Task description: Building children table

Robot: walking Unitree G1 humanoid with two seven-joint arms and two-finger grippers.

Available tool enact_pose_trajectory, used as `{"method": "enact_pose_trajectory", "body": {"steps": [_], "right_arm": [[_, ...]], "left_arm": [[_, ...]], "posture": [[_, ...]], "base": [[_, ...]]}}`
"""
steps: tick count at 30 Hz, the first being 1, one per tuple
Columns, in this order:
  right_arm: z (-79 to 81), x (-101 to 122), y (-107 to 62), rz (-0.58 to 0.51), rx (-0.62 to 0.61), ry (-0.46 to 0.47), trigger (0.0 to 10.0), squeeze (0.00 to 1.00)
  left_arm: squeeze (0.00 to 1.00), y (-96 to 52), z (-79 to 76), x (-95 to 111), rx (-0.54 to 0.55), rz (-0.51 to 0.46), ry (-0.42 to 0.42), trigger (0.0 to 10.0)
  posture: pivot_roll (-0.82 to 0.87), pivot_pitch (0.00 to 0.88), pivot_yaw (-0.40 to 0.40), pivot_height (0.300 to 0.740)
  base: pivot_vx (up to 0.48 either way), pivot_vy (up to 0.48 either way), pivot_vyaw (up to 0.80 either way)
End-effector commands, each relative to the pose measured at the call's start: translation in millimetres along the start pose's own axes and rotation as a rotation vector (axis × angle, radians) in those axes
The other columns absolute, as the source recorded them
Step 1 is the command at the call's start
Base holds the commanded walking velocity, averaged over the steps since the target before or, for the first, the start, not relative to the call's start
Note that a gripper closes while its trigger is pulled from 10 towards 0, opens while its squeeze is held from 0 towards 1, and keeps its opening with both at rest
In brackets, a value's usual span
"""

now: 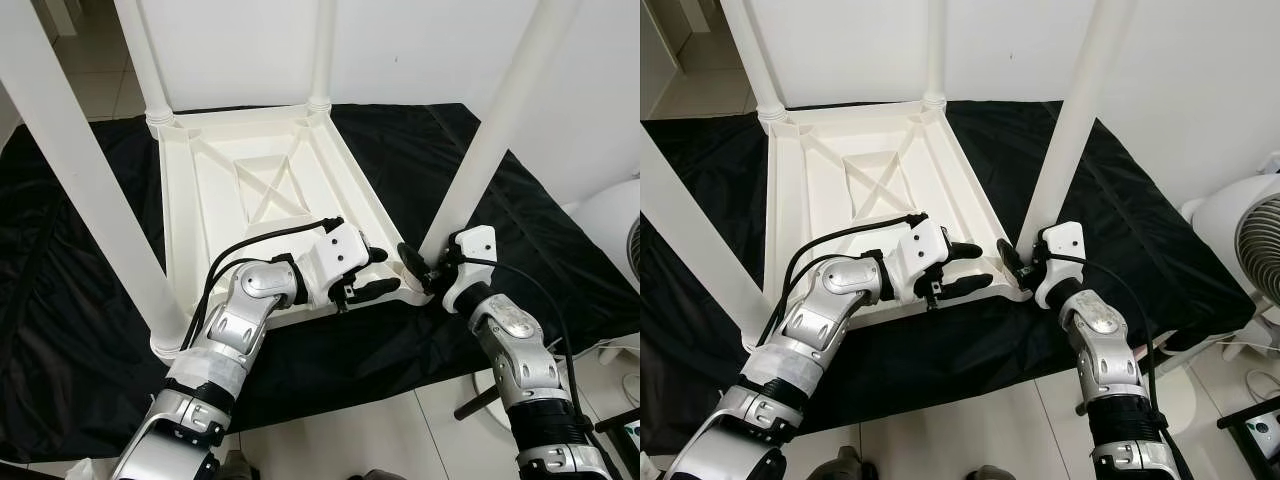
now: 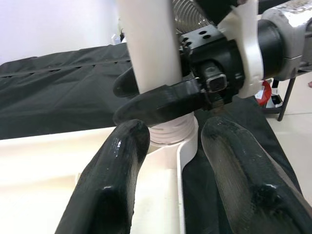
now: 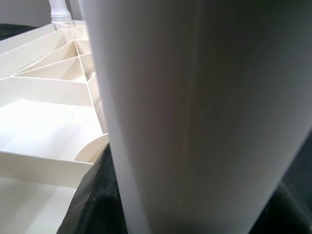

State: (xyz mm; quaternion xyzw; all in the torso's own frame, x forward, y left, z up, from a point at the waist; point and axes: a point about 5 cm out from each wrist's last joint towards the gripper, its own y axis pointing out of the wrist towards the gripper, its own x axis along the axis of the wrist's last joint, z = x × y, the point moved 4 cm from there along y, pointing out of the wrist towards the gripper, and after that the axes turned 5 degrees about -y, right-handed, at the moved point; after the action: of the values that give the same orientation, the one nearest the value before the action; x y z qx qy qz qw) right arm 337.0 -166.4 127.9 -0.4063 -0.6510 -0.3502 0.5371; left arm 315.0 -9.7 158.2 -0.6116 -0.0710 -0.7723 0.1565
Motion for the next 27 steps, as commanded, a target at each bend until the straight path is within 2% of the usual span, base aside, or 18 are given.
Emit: {"method": "enact_pose_trajectory", "body": {"steps": [1,5,6,7,11,13,15,16,17,18,20,21,22,25,27], "right_arm": [[6.6,-16.5,-5.1,0.058,0.029,0.028,0.0,0.00],[1.2,-19.2,-7.4,0.074,-0.042,0.022,0.0,0.00],[0.6,-19.3,-7.4,0.075,-0.051,0.022,8.4,0.00],[-0.6,-16.4,-6.1,0.066,-0.090,0.058,10.0,0.00],[-2.9,-11.3,-2.8,0.057,-0.162,0.116,10.0,0.00],[-2.7,-9.1,-1.8,0.052,-0.173,0.109,10.0,0.00],[-4.3,-5.3,0.5,0.054,-0.231,0.098,10.0,0.00],[-6.8,-4.0,1.5,0.063,-0.298,0.112,10.0,0.00],[-6.8,-4.0,1.5,0.063,-0.298,0.112,10.0,0.00],[-9.8,-4.3,1.7,0.079,-0.391,0.149,10.0,0.00],[-9.8,-4.3,1.7,0.079,-0.391,0.149,10.0,0.00],[-10.4,-5.0,1.4,0.090,-0.451,0.165,10.0,0.00],[-10.4,-5.0,1.4,0.090,-0.451,0.165,10.0,0.00],[-0.1,-4.8,1.9,0.114,-0.597,0.212,10.0,0.00],[4.3,-2.6,1.6,0.116,-0.636,0.226,10.0,0.00]], "left_arm": [[0.00,0.1,9.5,4.2,0.114,-0.018,0.010,10.0],[0.00,1.4,8.0,4.1,0.109,-0.020,0.007,10.0],[0.00,1.4,8.0,4.1,0.109,-0.020,0.007,10.0],[0.00,2.1,8.0,4.9,0.109,-0.024,0.003,10.0],[0.00,2.9,8.3,7.1,0.107,-0.033,-0.002,10.0],[0.00,2.6,8.3,7.1,0.106,-0.032,-0.001,10.0],[0.00,2.2,8.0,6.7,0.103,-0.030,0.000,10.0],[0.00,2.0,7.8,6.6,0.102,-0.029,0.001,10.0],[0.00,2.0,7.8,6.6,0.102,-0.029,0.001,10.0],[0.00,1.7,7.5,6.3,0.101,-0.028,0.001,10.0],[0.00,1.7,7.5,6.3,0.101,-0.028,0.001,10.0],[0.00,1.7,7.2,6.2,0.101,-0.028,0.000,10.0],[0.00,1.7,7.2,6.2,0.101,-0.028,0.000,10.0],[0.00,2.7,6.8,6.5,0.103,-0.029,0.000,10.0],[0.00,3.2,7.3,7.1,0.107,-0.031,-0.001,10.0]], "posture": [[0.00,0.002,-0.041,0.740],[0.00,0.005,-0.039,0.740],[0.00,0.007,-0.039,0.740],[0.00,0.007,-0.039,0.740],[0.00,0.009,-0.034,0.740],[-0.01,0.010,-0.031,0.740],[-0.01,0.010,-0.030,0.740],[-0.01,0.010,-0.030,0.740],[-0.01,0.010,-0.030,0.740],[-0.01,0.011,-0.030,0.740],[-0.01,0.011,-0.030,0.740],[-0.01,0.012,-0.031,0.740],[-0.01,0.012,-0.031,0.740],[0.00,0.011,-0.036,0.740],[0.00,0.011,-0.036,0.740]], "base": [[0.000,0.000,0.00],[0.000,0.000,0.00],[0.000,0.000,0.00],[0.000,0.000,0.00],[0.000,0.000,0.00],[0.000,0.000,0.00],[0.000,0.000,0.00],[0.000,0.000,0.00],[0.000,0.000,0.00],[0.000,0.000,0.00],[0.000,0.000,0.00],[0.000,0.000,0.00],[0.000,0.000,0.00],[0.000,0.000,0.00],[0.000,0.000,0.00]]}}
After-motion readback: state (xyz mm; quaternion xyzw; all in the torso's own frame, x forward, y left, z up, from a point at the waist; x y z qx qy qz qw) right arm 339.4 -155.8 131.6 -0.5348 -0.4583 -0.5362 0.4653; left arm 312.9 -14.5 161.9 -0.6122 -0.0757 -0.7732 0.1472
